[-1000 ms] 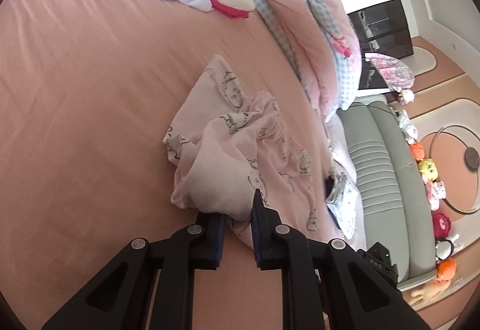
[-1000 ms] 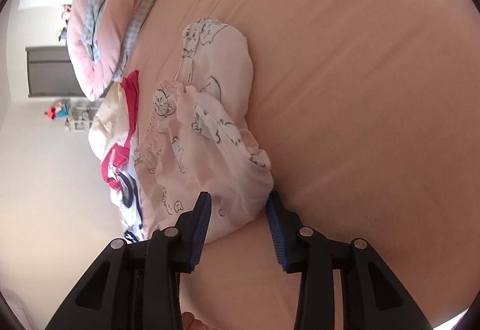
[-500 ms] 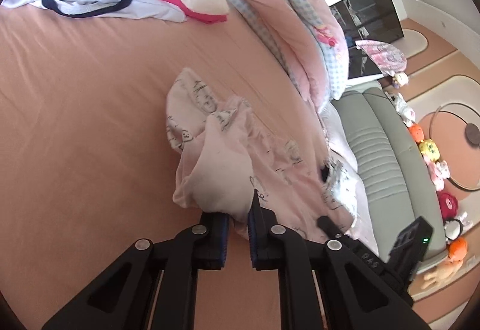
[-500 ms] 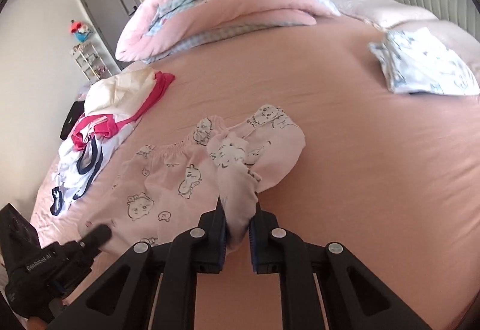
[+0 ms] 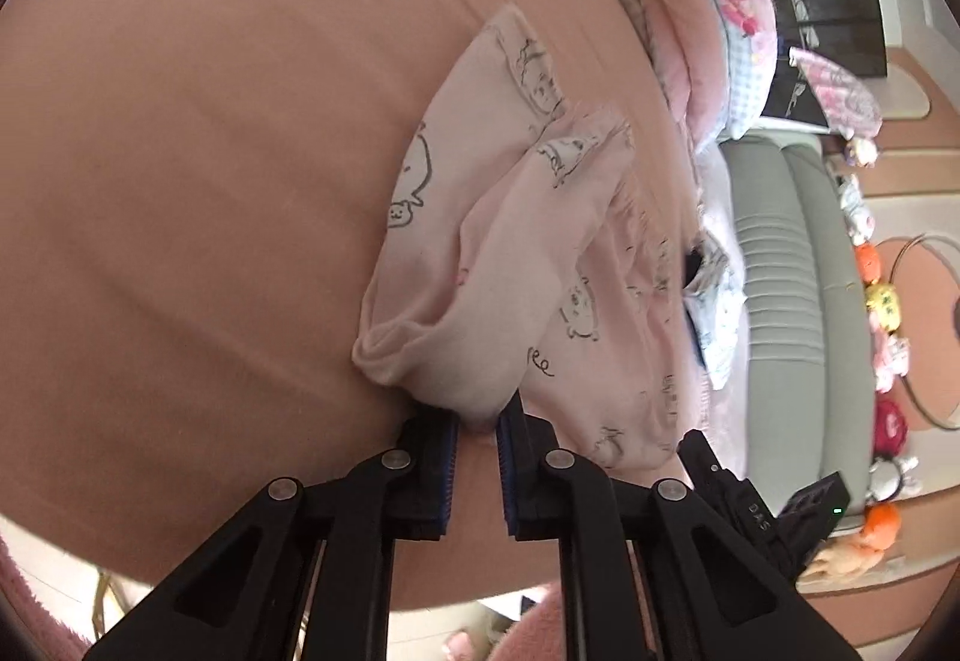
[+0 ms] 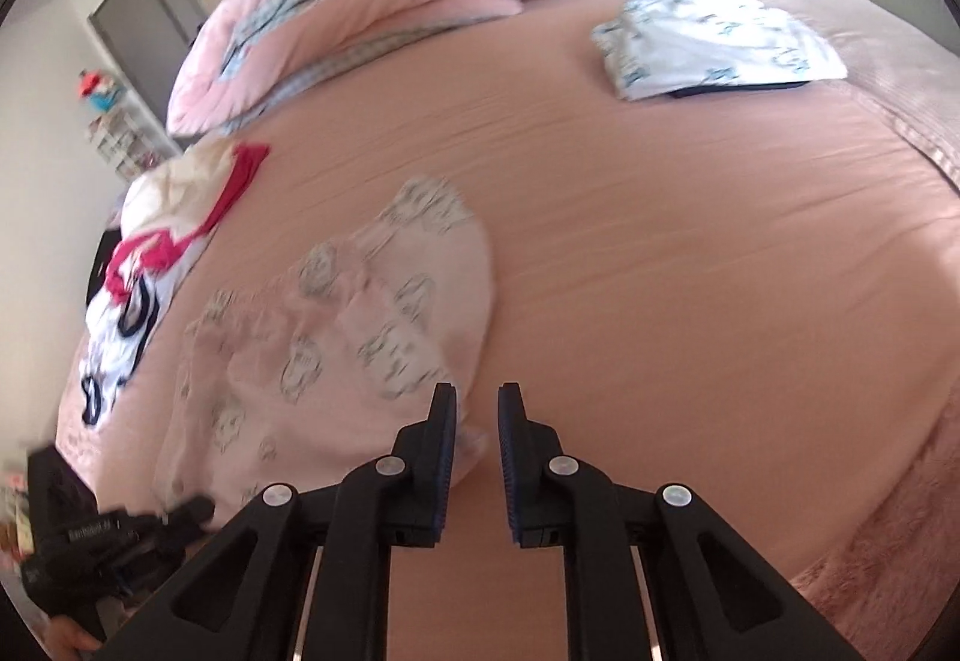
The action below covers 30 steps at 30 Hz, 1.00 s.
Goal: Fold clothes
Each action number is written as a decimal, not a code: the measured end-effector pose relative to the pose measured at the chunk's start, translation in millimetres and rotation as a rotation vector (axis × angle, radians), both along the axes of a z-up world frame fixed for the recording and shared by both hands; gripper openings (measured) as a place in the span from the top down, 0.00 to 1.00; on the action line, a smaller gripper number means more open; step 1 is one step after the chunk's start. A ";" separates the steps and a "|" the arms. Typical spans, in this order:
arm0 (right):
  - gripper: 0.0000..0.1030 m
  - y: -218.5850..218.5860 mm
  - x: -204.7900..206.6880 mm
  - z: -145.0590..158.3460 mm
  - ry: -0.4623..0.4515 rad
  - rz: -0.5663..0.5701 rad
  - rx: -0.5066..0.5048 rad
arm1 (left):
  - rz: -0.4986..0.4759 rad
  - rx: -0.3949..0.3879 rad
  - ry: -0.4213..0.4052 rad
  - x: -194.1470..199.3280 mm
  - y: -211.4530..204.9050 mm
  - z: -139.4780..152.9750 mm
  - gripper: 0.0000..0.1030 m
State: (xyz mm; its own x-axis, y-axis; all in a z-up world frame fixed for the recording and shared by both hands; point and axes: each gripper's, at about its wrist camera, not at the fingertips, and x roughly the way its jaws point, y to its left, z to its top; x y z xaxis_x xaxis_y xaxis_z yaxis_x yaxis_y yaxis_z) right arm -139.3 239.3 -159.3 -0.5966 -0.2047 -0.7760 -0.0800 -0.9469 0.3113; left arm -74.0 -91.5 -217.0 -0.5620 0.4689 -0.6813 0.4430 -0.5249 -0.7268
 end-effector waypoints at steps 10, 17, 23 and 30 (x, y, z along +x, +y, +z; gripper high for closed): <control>0.67 -20.7 -42.0 -23.7 -0.138 0.228 0.110 | -0.331 -0.496 0.154 -33.2 51.7 65.9 0.90; 0.67 18.8 -28.6 -28.9 -0.114 0.031 0.133 | -0.480 -0.465 0.224 -78.2 94.5 54.3 0.90; 0.66 -13.3 -29.0 -40.8 -0.160 0.317 0.092 | -0.599 -0.441 0.282 -105.0 155.7 50.7 0.90; 0.66 -12.5 -36.7 -34.6 -0.088 0.347 -0.175 | -0.515 -0.376 0.290 -78.5 144.1 46.6 0.90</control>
